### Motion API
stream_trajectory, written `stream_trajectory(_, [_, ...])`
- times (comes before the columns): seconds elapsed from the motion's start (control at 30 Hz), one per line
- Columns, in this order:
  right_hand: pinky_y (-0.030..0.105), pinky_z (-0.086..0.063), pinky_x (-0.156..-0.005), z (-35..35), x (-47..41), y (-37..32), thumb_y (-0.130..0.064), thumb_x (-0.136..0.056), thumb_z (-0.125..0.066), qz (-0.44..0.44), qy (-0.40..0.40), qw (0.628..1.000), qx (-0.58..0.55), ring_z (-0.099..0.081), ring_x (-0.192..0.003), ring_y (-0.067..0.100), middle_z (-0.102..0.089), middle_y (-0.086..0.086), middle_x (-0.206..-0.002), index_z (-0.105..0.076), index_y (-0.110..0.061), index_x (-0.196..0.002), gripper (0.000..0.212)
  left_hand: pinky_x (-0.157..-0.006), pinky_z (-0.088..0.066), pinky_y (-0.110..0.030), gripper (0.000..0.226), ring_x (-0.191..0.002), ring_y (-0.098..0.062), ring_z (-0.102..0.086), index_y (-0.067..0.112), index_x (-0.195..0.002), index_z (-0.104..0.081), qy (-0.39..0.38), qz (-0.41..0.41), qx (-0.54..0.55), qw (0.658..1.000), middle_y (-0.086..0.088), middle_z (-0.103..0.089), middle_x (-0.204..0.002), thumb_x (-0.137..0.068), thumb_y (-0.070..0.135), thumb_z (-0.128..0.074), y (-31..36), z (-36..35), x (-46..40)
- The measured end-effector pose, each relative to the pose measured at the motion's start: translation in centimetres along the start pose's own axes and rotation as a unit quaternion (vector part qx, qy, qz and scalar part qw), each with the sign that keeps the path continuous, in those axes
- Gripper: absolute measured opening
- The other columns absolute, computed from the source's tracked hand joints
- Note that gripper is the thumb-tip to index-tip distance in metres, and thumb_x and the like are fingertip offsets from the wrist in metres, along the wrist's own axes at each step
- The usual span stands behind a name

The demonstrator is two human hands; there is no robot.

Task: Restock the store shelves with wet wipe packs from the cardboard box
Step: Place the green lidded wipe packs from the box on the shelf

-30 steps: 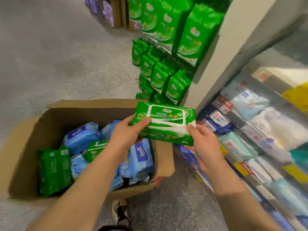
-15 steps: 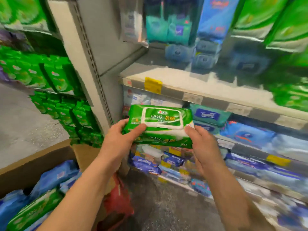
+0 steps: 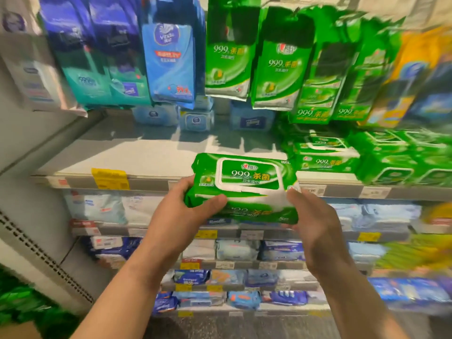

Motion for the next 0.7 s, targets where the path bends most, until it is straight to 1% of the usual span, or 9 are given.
stream_trajectory(0.07, [0.055, -0.054, -0.080, 1.3, -1.3, -1.0, -0.026, -0.105, -0.054, 0.016, 0.006, 0.999, 0.039, -0.059, -0.097, 0.043, -0.064, 0.022, -0.095, -0.070, -0.006, -0.094, 0.028, -0.072, -0.054, -0.021, 0.040, -0.081, 0.003, -0.070, 0.035, -0.118, -0.065, -0.014, -0.013, -0.002, 1.000, 0.018, -0.076, -0.095, -0.082, 0.036, -0.082, 0.6, -1.8, -2.1])
stream_trajectory(0.17, [0.060, -0.054, -0.089, 2.9, -3.6, -1.4, -0.040, -0.098, -0.052, -0.005, 0.036, 0.997, 0.061, -0.066, -0.091, 0.036, -0.073, 0.010, -0.089, -0.072, -0.011, -0.092, 0.035, -0.080, -0.057, -0.030, 0.041, -0.085, -0.002, -0.072, 0.036, -0.118, -0.065, -0.041, -0.018, -0.004, 0.999, 0.018, -0.076, -0.096, -0.081, 0.040, -0.082, 1.2, -4.2, -5.2])
stream_trajectory(0.23, [0.065, -0.053, -0.089, 3.9, -5.4, -1.3, -0.056, -0.083, -0.056, 0.001, 0.078, 0.994, 0.072, -0.068, -0.091, 0.034, -0.073, 0.010, -0.098, -0.074, -0.016, -0.093, 0.045, -0.078, -0.057, -0.030, 0.042, -0.084, -0.001, -0.072, 0.038, -0.119, -0.064, -0.058, -0.025, -0.009, 0.998, 0.019, -0.076, -0.096, -0.081, 0.042, -0.082, 1.5, -5.7, -7.1])
stream_trajectory(0.3, [0.060, -0.053, -0.095, 5.0, -6.9, -1.0, -0.063, -0.074, -0.060, 0.014, 0.112, 0.992, 0.055, -0.070, -0.104, 0.026, -0.073, 0.002, -0.115, -0.078, -0.024, -0.101, 0.050, -0.082, -0.059, -0.033, 0.045, -0.086, 0.000, -0.072, 0.039, -0.121, -0.063, -0.075, -0.029, -0.013, 0.997, 0.021, -0.076, -0.098, -0.080, 0.045, -0.082, 1.7, -7.1, -8.8])
stream_trajectory(0.33, [0.059, -0.053, -0.098, 5.5, -7.4, -0.9, -0.063, -0.075, -0.060, 0.016, 0.117, 0.992, 0.051, -0.069, -0.109, 0.026, -0.072, 0.002, -0.119, -0.077, -0.023, -0.105, 0.053, -0.086, -0.059, -0.036, 0.048, -0.088, -0.001, -0.073, 0.040, -0.123, -0.062, -0.083, -0.026, -0.011, 0.996, 0.020, -0.076, -0.100, -0.080, 0.045, -0.082, 1.7, -7.8, -9.6])
stream_trajectory(0.43, [0.065, -0.052, -0.091, 6.7, -9.2, -0.8, -0.066, -0.084, -0.057, 0.025, 0.111, 0.989, 0.092, -0.067, -0.097, 0.039, -0.069, 0.017, -0.102, -0.069, -0.007, -0.097, 0.061, -0.091, -0.059, -0.040, 0.051, -0.093, -0.003, -0.073, 0.040, -0.126, -0.061, -0.090, -0.012, -0.005, 0.996, 0.020, -0.076, -0.103, -0.080, 0.047, -0.082, 1.4, -9.6, -11.4])
stream_trajectory(0.5, [0.066, -0.050, -0.091, 7.6, -10.6, -0.6, -0.076, -0.083, -0.053, 0.026, 0.112, 0.986, 0.121, -0.064, -0.093, 0.041, -0.065, 0.022, -0.096, -0.067, -0.006, -0.092, 0.072, -0.090, -0.058, -0.038, 0.046, -0.090, 0.003, -0.071, 0.043, -0.122, -0.061, -0.087, -0.017, -0.020, 0.996, 0.025, -0.075, -0.101, -0.081, 0.049, -0.080, 1.6, -10.8, -12.3])
stream_trajectory(0.6, [0.052, -0.052, -0.090, 8.3, -12.2, -1.6, -0.069, -0.079, -0.054, 0.041, 0.106, 0.984, 0.136, -0.064, -0.098, 0.031, -0.064, 0.013, -0.105, -0.076, -0.027, -0.083, 0.048, -0.090, -0.057, -0.035, 0.047, -0.089, 0.006, -0.070, 0.040, -0.124, -0.062, -0.076, -0.017, -0.025, 0.997, 0.026, -0.074, -0.101, -0.082, 0.052, -0.078, 2.0, -12.6, -13.8])
stream_trajectory(0.7, [0.045, -0.054, -0.085, 9.2, -13.7, -2.2, -0.053, -0.090, -0.066, 0.050, 0.071, 0.992, 0.092, -0.064, -0.095, 0.025, -0.057, 0.009, -0.108, -0.078, -0.033, -0.087, 0.024, -0.090, -0.058, -0.038, 0.051, -0.093, -0.001, -0.073, 0.040, -0.127, -0.061, -0.053, -0.007, -0.017, 0.998, 0.022, -0.075, -0.103, -0.081, 0.054, -0.079, 2.5, -14.2, -14.6])
Point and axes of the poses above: each hand's wrist, its own x-axis away from the middle knuckle, its own z-axis out of the back of the hand, y = z × x, the point moved 6 cm from there along -x, towards the middle knuckle
